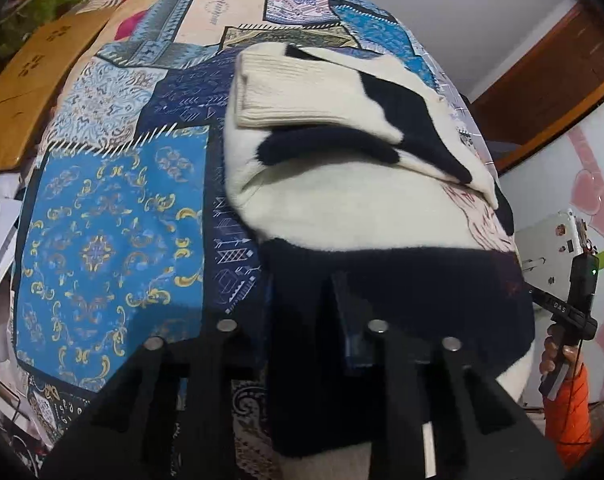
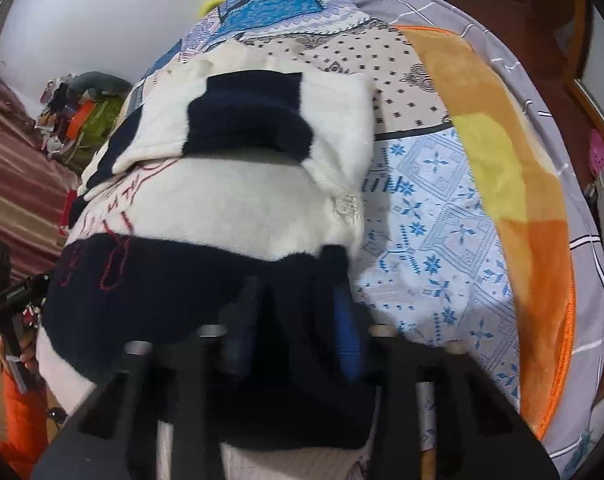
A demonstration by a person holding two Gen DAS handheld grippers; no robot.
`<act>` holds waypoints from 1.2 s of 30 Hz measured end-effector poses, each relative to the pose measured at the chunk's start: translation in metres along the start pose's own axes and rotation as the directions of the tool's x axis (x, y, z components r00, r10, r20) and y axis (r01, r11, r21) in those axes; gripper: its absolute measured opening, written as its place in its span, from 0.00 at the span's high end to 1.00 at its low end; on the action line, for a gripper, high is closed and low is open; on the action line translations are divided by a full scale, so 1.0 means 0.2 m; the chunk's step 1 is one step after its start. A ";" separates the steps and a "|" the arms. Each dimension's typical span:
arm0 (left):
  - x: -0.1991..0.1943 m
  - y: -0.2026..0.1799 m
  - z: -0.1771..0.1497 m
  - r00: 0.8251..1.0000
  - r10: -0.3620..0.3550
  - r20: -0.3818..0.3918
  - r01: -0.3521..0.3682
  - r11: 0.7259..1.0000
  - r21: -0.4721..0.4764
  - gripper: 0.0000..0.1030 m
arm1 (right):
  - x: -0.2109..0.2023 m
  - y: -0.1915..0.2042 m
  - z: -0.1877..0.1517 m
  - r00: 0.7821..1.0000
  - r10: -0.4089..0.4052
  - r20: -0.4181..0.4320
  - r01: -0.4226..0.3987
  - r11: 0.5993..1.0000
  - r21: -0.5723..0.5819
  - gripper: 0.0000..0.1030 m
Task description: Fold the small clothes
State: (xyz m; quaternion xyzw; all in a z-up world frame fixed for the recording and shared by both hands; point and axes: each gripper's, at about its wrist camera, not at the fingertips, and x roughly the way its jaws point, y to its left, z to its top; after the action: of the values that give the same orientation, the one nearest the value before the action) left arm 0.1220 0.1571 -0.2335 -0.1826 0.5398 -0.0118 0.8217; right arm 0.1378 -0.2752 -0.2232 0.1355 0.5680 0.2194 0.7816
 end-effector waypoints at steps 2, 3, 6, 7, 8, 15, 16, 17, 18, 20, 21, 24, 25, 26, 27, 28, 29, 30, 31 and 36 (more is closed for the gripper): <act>0.00 -0.02 0.00 1.000 0.010 0.007 -0.010 1.000 0.021 0.83 | 0.00 0.03 0.01 1.000 -0.012 0.010 0.012 0.999 -0.036 0.82; -0.01 -0.03 0.01 1.000 0.021 0.013 -0.021 0.999 0.028 0.89 | 0.00 0.05 0.01 1.000 -0.020 0.015 0.020 0.998 -0.051 0.83; -0.06 -0.03 0.02 0.997 0.035 0.062 -0.036 0.999 0.026 0.93 | -0.02 0.08 0.03 0.999 -0.025 0.038 0.028 0.996 -0.081 0.84; -0.08 -0.03 0.03 0.996 0.032 0.080 -0.034 0.999 0.024 0.93 | -0.03 0.08 0.05 0.998 -0.018 0.052 0.023 0.996 -0.085 0.84; -0.11 -0.03 0.04 0.995 0.029 0.099 -0.032 0.999 0.023 0.93 | -0.04 0.09 0.06 0.998 -0.012 0.063 0.018 0.996 -0.089 0.84; -0.21 -0.07 0.18 0.980 0.055 0.191 -0.066 0.997 0.050 0.93 | -0.12 0.16 0.20 0.987 0.007 0.162 0.014 0.992 -0.126 0.84; -0.22 -0.08 0.21 0.977 0.064 0.204 -0.076 0.996 0.051 0.93 | -0.13 0.17 0.23 0.983 0.003 0.181 0.021 0.991 -0.131 0.84; -0.23 -0.08 0.24 0.973 0.072 0.218 -0.085 0.995 0.049 0.94 | -0.14 0.18 0.25 0.980 -0.002 0.197 0.029 0.990 -0.135 0.84; -0.23 -0.07 0.27 0.970 0.081 0.228 -0.093 0.995 0.045 0.95 | -0.15 0.19 0.27 0.978 -0.006 0.211 0.036 0.990 -0.136 0.84; -0.22 -0.05 0.33 0.962 0.115 0.248 -0.126 0.992 0.030 1.00 | -0.15 0.19 0.33 0.971 -0.018 0.236 0.049 0.991 -0.126 0.84; -0.20 -0.03 0.37 0.958 0.137 0.252 -0.146 0.989 0.019 1.00 | -0.15 0.18 0.35 0.969 -0.028 0.246 0.059 0.991 -0.116 0.84; -0.14 0.05 0.43 0.969 0.123 0.215 -0.121 0.992 -0.019 1.00 | -0.10 0.17 0.40 0.970 -0.053 0.236 0.079 0.992 -0.102 0.84; -0.13 0.08 0.44 0.973 0.117 0.198 -0.114 0.993 -0.031 1.00 | -0.08 0.17 0.41 0.974 -0.061 0.218 0.086 0.991 -0.107 0.84; -0.11 0.10 0.44 0.976 0.118 0.184 -0.113 0.993 -0.039 1.00 | -0.06 0.17 0.41 0.975 -0.074 0.211 0.099 0.989 -0.114 0.83; -0.10 0.11 0.44 0.977 0.118 0.176 -0.112 0.993 -0.041 1.00 | -0.04 0.18 0.41 0.976 -0.087 0.199 0.113 0.986 -0.124 0.80; -0.09 0.12 0.43 0.978 0.118 0.173 -0.113 0.993 -0.040 0.99 | -0.02 0.18 0.40 0.978 -0.098 0.185 0.124 0.983 -0.135 0.80; -0.09 0.13 0.42 0.976 0.132 0.171 -0.126 0.991 -0.040 0.99 | -0.01 0.18 0.39 0.978 -0.104 0.179 0.130 0.982 -0.140 0.80; -0.09 0.13 0.41 0.976 0.134 0.169 -0.129 0.991 -0.041 0.99 | -0.01 0.17 0.39 0.978 -0.108 0.177 0.133 0.981 -0.139 0.78; -0.09 0.14 0.40 0.977 0.135 0.164 -0.130 0.991 -0.043 0.97 | -0.01 0.16 0.38 0.979 -0.111 0.171 0.135 0.981 -0.138 0.76; -0.14 0.14 0.36 0.977 0.154 0.150 -0.150 0.988 -0.038 0.92 | -0.04 0.14 0.35 0.983 -0.110 0.146 0.128 0.984 -0.121 0.54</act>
State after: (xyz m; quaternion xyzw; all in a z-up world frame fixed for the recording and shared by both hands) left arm 0.1690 0.2106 -0.1933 -0.1519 0.4879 0.0720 0.8565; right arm 0.1964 -0.2529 -0.1807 0.0650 0.5041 0.1987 0.8380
